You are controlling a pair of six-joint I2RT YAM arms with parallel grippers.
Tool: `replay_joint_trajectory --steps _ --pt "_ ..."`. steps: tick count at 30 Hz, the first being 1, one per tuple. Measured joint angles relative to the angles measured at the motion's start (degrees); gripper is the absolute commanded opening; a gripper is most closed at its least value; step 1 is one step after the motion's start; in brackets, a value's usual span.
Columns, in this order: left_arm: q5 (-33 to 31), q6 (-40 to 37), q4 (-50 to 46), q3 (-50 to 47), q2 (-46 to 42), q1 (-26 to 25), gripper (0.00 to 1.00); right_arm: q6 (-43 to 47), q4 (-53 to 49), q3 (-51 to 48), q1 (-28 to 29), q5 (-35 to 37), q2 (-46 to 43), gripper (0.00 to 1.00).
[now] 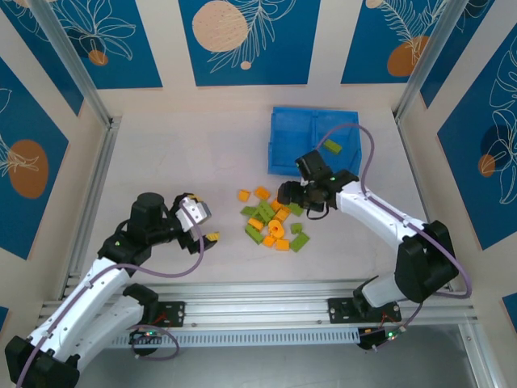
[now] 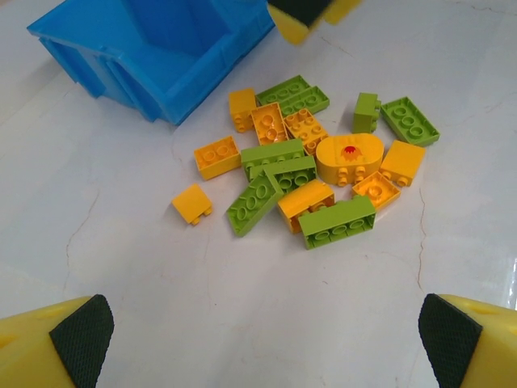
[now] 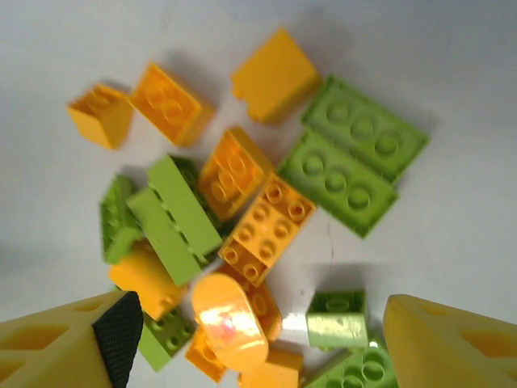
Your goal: Sort the legos into containers by color
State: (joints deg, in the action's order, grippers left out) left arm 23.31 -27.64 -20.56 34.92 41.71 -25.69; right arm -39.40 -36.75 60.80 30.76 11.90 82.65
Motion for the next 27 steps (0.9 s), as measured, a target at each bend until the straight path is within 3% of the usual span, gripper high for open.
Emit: replay_joint_trajectory --steps 3,8,14,20,24,27 --pt "0.0 0.0 -0.1 0.0 -0.4 0.0 1.00 -2.0 -1.1 -2.3 1.9 2.1 0.5 0.86" --pt "0.0 -0.1 -0.1 0.0 -0.7 0.0 1.00 -3.0 -1.0 -7.3 3.5 3.8 0.5 0.72" --pt "0.0 -0.7 -0.1 0.0 -0.1 0.0 1.00 -2.1 1.8 -10.2 3.9 2.3 2.9 0.68" --pt "0.0 -1.0 -0.1 0.0 0.0 0.0 1.00 -1.1 5.4 -10.2 4.5 2.4 7.0 0.55" --pt "0.0 -1.0 -0.1 0.0 0.0 0.0 1.00 -0.3 6.9 -10.3 4.5 4.0 8.2 0.39" --pt "0.0 -1.1 -0.1 0.0 0.0 0.0 1.00 0.3 7.1 -10.5 4.5 4.6 8.3 0.37"
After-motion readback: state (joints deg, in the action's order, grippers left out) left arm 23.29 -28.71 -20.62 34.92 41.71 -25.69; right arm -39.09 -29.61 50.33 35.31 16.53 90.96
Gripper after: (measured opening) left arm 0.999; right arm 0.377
